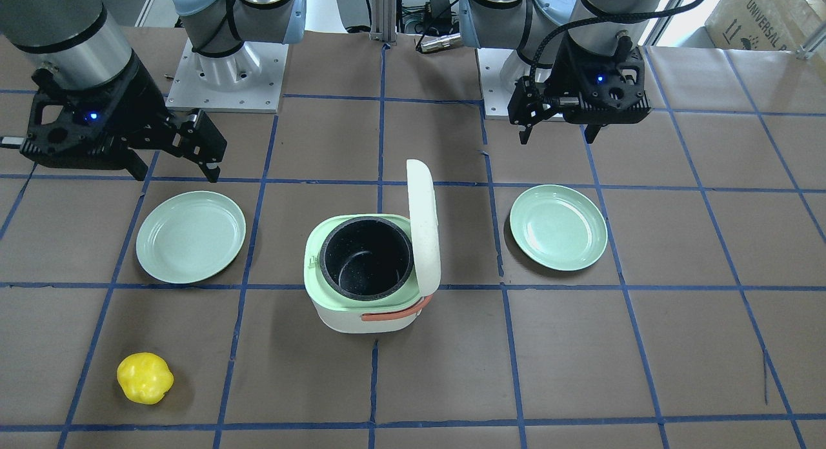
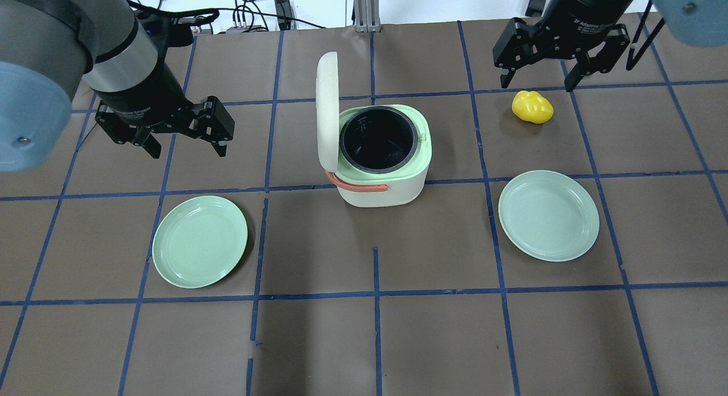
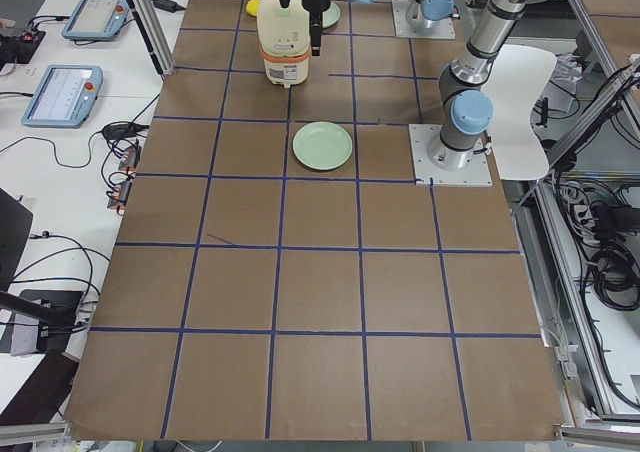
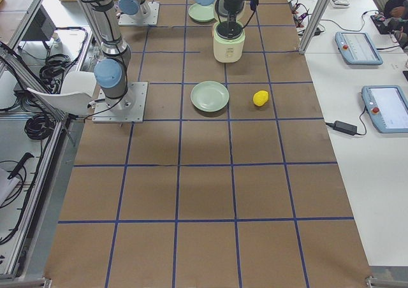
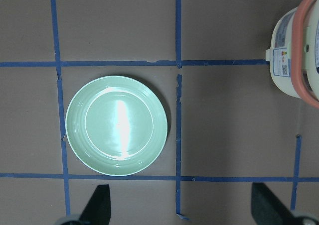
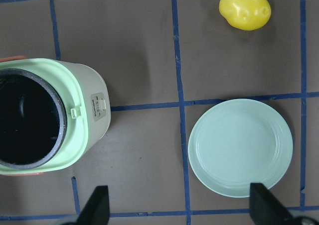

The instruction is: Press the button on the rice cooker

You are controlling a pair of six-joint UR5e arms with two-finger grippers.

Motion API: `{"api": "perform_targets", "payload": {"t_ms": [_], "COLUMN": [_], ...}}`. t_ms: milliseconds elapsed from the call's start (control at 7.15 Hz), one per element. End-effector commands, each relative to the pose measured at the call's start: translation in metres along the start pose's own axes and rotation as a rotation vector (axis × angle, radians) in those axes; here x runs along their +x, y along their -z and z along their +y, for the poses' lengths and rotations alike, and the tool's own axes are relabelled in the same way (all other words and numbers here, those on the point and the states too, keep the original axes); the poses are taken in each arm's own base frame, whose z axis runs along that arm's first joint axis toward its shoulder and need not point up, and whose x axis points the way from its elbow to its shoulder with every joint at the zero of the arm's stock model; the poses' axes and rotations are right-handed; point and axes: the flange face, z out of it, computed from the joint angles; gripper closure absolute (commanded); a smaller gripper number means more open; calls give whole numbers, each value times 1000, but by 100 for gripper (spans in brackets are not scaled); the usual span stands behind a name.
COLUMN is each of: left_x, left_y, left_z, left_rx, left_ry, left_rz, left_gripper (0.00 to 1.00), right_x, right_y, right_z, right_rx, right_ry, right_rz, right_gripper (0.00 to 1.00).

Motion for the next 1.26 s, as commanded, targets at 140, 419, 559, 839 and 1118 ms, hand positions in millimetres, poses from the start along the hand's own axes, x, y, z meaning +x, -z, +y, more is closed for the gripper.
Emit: {"api": "perform_targets", "payload": {"t_ms": [140,419,559,839,1118], "left_x": [0,0,0,0,0], "left_y": [0,0,0,0,0], "left_z": [0,0,0,0,0], "left_rx": [0,0,0,0,0], "left_ry": [0,0,0,0,0], "left_rz": [0,0,0,0,0], "left_gripper": [0,0,0,0,0], "right_x": [9,9,10,10,9], "right_y": [5,-5,-6,-6,-6], "right_z": [16,19,20,20,19], "right_rx": [17,-5,-6,-9,-11], "right_ry": [-6,-8,-8,-10,-13], "right_rz": [89,82,84,84,82], "right_gripper": [0,0,0,0,0]}}
